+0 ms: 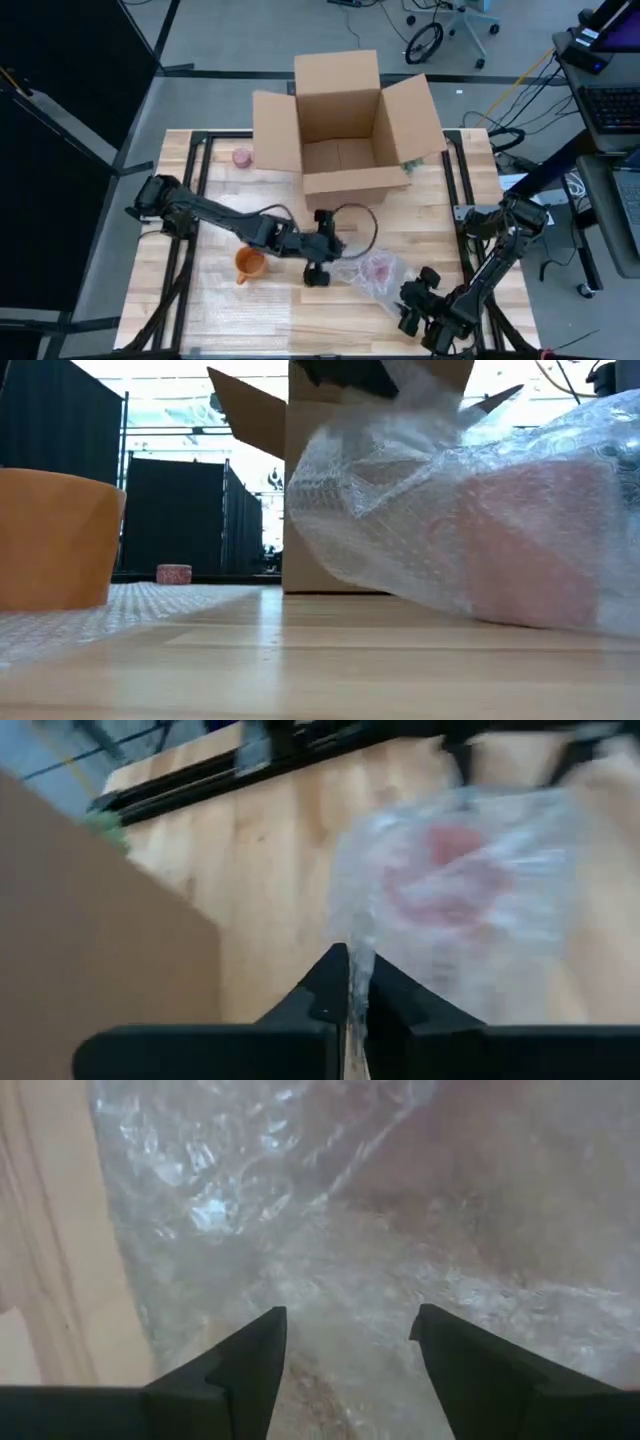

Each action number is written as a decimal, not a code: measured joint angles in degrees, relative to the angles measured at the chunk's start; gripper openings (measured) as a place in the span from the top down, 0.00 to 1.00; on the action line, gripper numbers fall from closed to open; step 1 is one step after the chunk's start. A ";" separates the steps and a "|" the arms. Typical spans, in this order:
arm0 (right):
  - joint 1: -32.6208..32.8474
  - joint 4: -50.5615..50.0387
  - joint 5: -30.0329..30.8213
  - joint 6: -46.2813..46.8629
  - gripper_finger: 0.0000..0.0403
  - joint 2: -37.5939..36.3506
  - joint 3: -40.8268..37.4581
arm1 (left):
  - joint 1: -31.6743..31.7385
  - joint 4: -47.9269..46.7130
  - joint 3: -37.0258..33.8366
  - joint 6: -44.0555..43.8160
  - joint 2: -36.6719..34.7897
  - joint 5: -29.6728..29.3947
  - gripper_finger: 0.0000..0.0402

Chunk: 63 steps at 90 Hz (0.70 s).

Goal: Wrap mug
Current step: Wrap the pink cup with the bubble wrap

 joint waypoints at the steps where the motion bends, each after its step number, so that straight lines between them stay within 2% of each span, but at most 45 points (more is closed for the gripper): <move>1: 0.00 0.01 -0.03 0.00 0.47 0.00 0.00 | -0.48 0.06 0.00 0.00 -0.31 0.00 1.00; 28: 0.02 -0.64 -1.56 0.04 0.47 -1.76 0.02 | -13.89 -5.64 0.07 -1.63 -4.36 0.12 1.00; 49: 0.02 -0.76 -1.50 -0.96 0.47 -2.08 0.02 | -21.50 -12.78 0.07 -16.93 -1.87 1.39 1.00; 63: 0.02 2.30 -1.48 -0.84 0.47 -2.08 0.04 | -23.53 -18.15 0.04 -23.78 2.52 4.67 0.99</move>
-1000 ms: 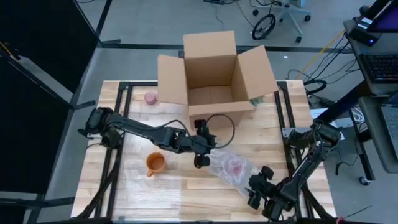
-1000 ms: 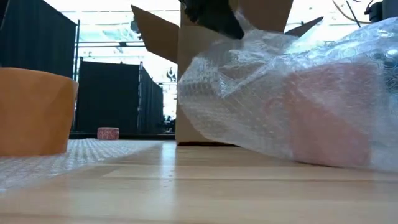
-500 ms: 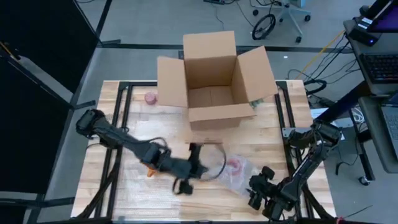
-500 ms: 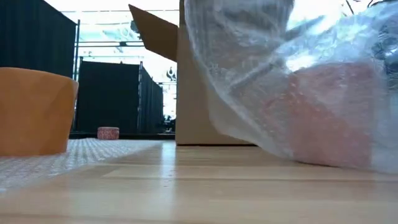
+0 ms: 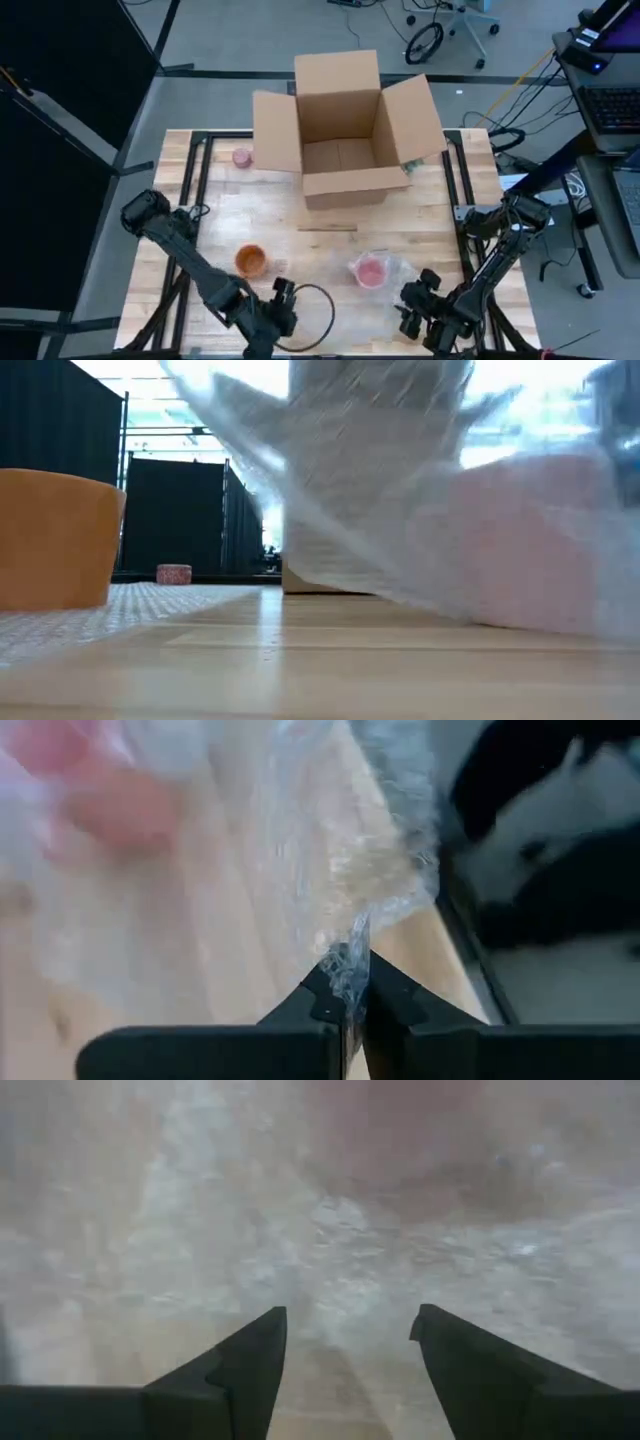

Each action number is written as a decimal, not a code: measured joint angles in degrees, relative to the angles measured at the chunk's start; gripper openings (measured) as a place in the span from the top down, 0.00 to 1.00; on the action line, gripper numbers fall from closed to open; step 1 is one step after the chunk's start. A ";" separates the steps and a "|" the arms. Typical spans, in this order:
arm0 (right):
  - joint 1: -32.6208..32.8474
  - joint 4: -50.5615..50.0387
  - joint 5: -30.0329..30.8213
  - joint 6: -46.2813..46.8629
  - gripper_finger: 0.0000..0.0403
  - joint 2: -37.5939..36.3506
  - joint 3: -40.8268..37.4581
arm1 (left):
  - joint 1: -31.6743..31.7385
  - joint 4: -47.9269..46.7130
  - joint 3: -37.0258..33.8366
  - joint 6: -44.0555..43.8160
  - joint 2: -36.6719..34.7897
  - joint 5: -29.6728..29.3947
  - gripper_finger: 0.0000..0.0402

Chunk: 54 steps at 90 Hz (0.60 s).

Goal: Wrap mug
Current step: Wrap the pink cup with the bubble wrap

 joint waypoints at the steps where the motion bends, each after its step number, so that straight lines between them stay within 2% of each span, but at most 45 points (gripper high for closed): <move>1: 0.00 0.14 -0.01 -0.18 0.47 0.00 0.00 | -0.04 -0.38 0.00 -0.43 0.28 0.02 0.99; 10: -0.10 1.01 0.04 -1.15 0.47 0.00 0.00 | 0.06 -3.49 -0.04 -4.60 2.69 0.62 0.93; 25: -0.50 1.01 -2.04 -2.32 0.47 0.00 0.01 | 1.51 -4.11 -0.04 -10.51 4.39 3.53 0.76; 39: -0.87 1.60 -3.35 -2.97 0.47 -0.90 0.00 | 4.20 -4.87 1.61 -13.62 4.21 10.00 0.61; 48: -0.87 3.59 -4.00 -5.76 0.47 -2.74 0.02 | 4.82 -7.83 4.74 -15.12 4.03 9.87 0.56; 54: -0.87 6.80 -3.92 -9.59 0.47 -3.66 0.02 | 4.63 -9.53 7.08 -14.59 4.01 7.62 0.55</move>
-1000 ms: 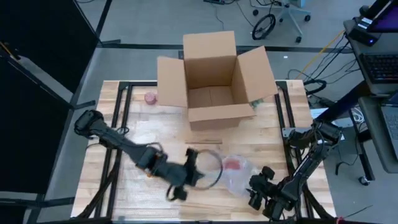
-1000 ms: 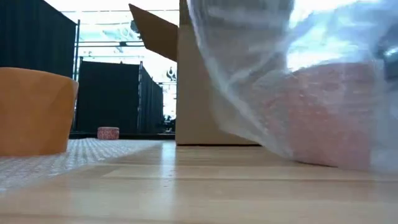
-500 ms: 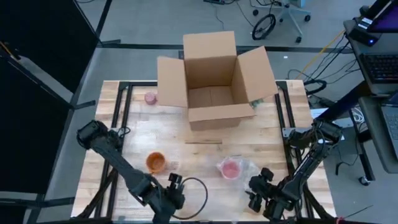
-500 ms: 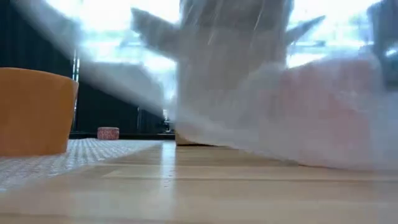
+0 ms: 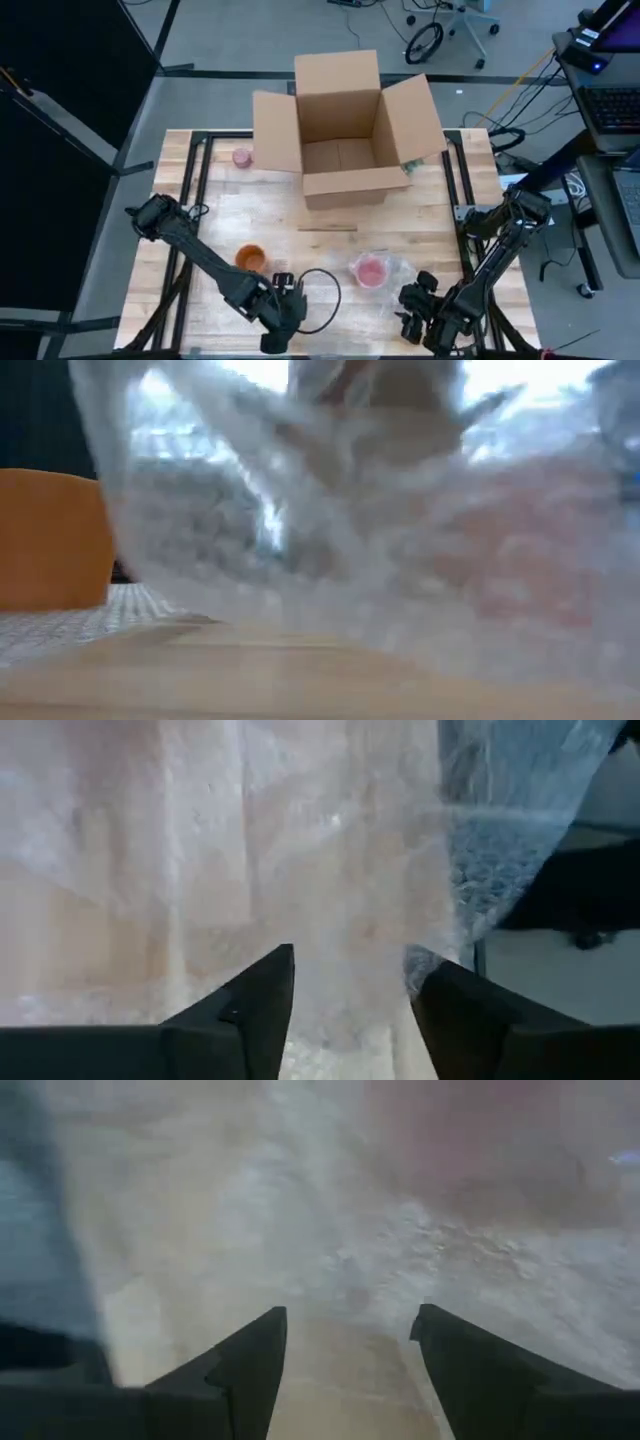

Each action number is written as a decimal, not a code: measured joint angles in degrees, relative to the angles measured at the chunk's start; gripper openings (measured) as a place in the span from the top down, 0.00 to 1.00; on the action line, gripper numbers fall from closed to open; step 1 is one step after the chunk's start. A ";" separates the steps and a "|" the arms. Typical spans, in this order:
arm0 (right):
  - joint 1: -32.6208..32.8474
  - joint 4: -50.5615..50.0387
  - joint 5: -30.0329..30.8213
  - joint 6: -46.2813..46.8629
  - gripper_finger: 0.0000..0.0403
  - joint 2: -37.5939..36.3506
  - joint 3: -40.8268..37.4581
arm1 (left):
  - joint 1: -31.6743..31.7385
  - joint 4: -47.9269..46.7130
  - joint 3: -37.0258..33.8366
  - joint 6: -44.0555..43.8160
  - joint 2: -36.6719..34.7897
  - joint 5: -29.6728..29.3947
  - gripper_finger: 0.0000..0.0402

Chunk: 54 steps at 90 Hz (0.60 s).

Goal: Wrap mug
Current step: Wrap the pink cup with the bubble wrap

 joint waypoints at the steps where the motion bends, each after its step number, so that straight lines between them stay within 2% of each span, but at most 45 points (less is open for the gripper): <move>1: 0.00 0.73 0.04 -0.73 0.47 -0.13 0.00 | -0.04 0.02 0.28 0.20 -0.01 -0.39 0.55; 13: 0.49 10.68 0.79 -10.41 0.47 -0.46 0.00 | -0.69 -0.04 3.69 4.49 -0.04 -5.14 0.55; 20: 0.62 15.03 3.25 -14.64 0.47 0.15 0.02 | -1.74 0.20 5.34 7.84 -0.08 -10.26 0.54; 33: 0.45 16.29 4.41 -22.64 0.47 1.67 0.02 | -3.78 -0.18 5.82 11.45 -0.09 -18.02 0.54; 54: -0.33 17.78 4.60 -36.62 0.47 5.99 0.02 | -4.14 4.98 5.32 11.53 1.71 -21.18 0.54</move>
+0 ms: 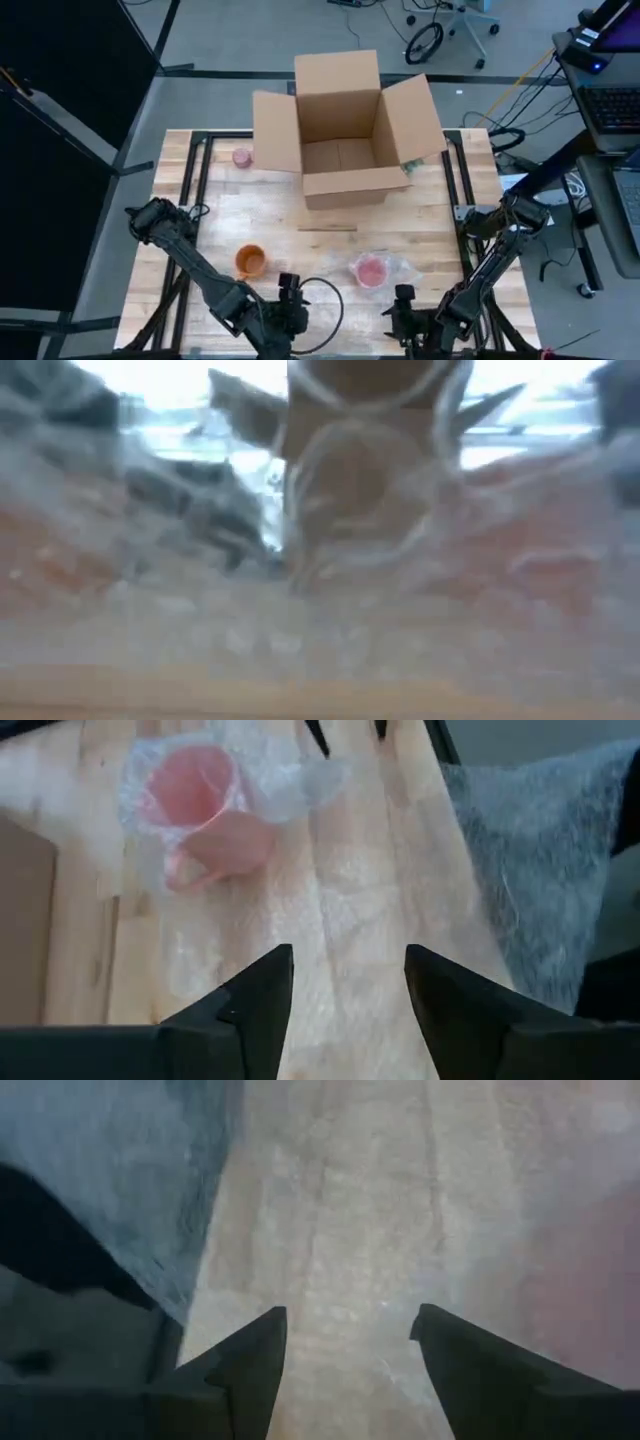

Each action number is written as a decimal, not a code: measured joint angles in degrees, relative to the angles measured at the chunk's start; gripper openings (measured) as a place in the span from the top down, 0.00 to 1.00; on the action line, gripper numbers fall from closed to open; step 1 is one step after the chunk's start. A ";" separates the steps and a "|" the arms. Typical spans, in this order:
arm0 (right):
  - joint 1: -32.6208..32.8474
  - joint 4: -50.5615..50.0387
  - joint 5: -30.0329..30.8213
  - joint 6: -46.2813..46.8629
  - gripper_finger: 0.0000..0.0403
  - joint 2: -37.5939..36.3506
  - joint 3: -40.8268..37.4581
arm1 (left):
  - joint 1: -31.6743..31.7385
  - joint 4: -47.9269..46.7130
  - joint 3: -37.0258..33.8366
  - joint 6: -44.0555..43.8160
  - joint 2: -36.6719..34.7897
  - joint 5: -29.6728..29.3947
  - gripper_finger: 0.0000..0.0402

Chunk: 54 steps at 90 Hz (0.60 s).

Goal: Wrap mug
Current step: Wrap the pink cup with the bubble wrap

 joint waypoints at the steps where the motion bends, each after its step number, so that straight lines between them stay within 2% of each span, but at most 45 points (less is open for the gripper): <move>1: 0.01 0.05 0.06 -0.40 0.47 0.28 0.00 | 0.00 0.35 -0.11 0.08 0.11 -0.15 0.54; 22: -0.31 -0.70 8.42 -1.30 0.49 3.49 -0.02 | 0.71 10.54 -4.24 0.29 3.60 -1.06 0.54; 54: -0.83 -4.66 8.77 1.19 0.54 4.79 -0.02 | 3.36 22.39 -4.29 3.37 11.37 0.47 0.54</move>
